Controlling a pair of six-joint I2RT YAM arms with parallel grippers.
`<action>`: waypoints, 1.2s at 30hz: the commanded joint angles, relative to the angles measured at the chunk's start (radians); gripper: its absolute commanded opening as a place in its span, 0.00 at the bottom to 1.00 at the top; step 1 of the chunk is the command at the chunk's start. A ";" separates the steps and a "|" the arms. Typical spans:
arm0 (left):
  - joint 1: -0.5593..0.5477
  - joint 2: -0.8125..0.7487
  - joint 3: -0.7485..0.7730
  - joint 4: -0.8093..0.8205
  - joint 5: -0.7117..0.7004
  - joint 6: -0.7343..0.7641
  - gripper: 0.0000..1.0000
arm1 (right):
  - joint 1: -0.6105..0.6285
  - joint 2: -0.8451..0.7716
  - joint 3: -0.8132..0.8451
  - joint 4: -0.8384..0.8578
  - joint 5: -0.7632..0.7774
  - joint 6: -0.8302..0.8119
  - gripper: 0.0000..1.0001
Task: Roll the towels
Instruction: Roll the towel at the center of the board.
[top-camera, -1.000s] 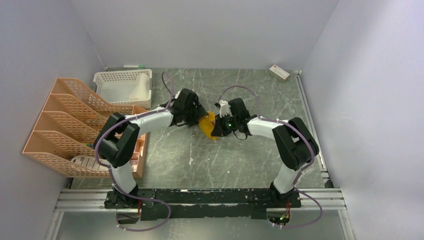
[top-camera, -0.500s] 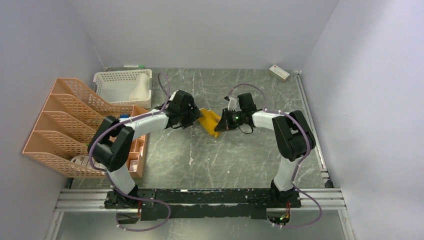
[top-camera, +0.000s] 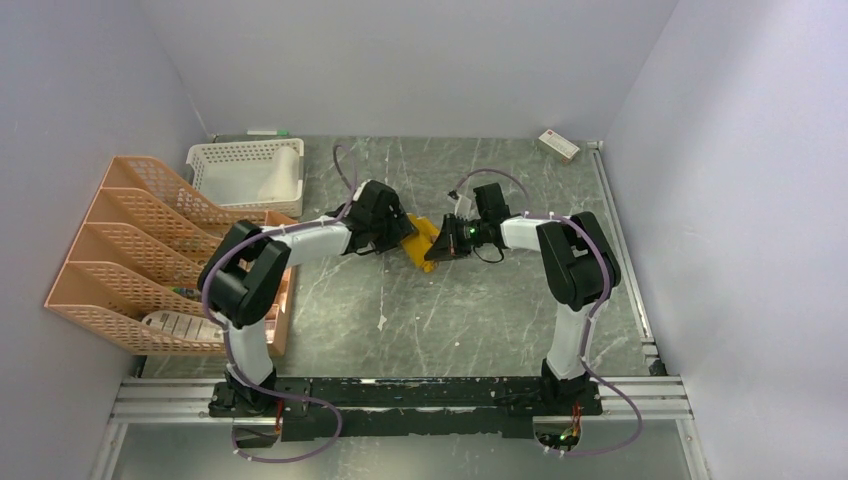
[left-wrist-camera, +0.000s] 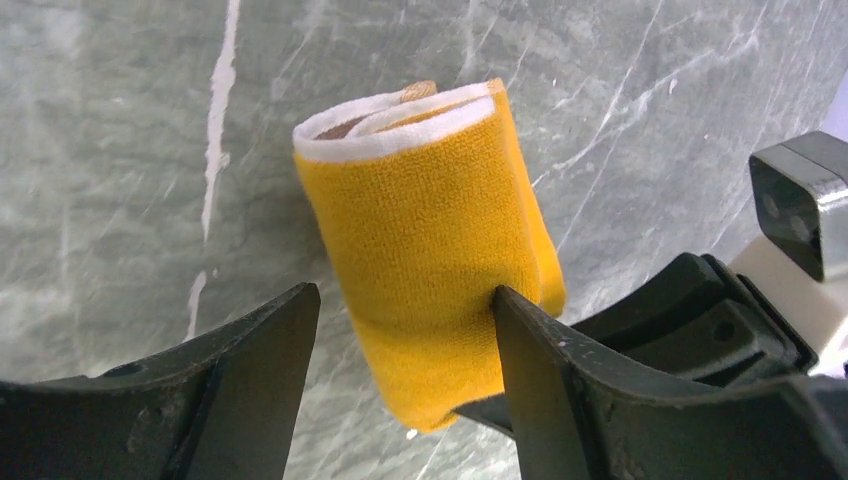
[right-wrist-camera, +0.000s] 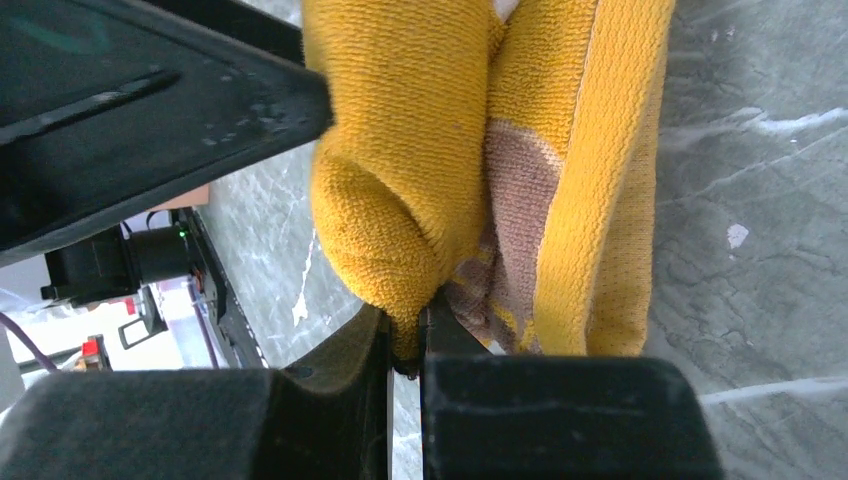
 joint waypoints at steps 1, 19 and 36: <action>-0.009 0.076 0.052 0.077 0.047 0.015 0.74 | -0.008 0.019 0.011 0.003 0.013 0.010 0.00; 0.000 0.204 0.167 0.074 0.120 0.126 0.09 | 0.342 -0.296 0.076 -0.297 1.033 -0.386 0.82; 0.029 0.234 0.191 0.064 0.236 0.133 0.09 | 0.516 -0.084 0.152 -0.249 1.424 -0.442 0.77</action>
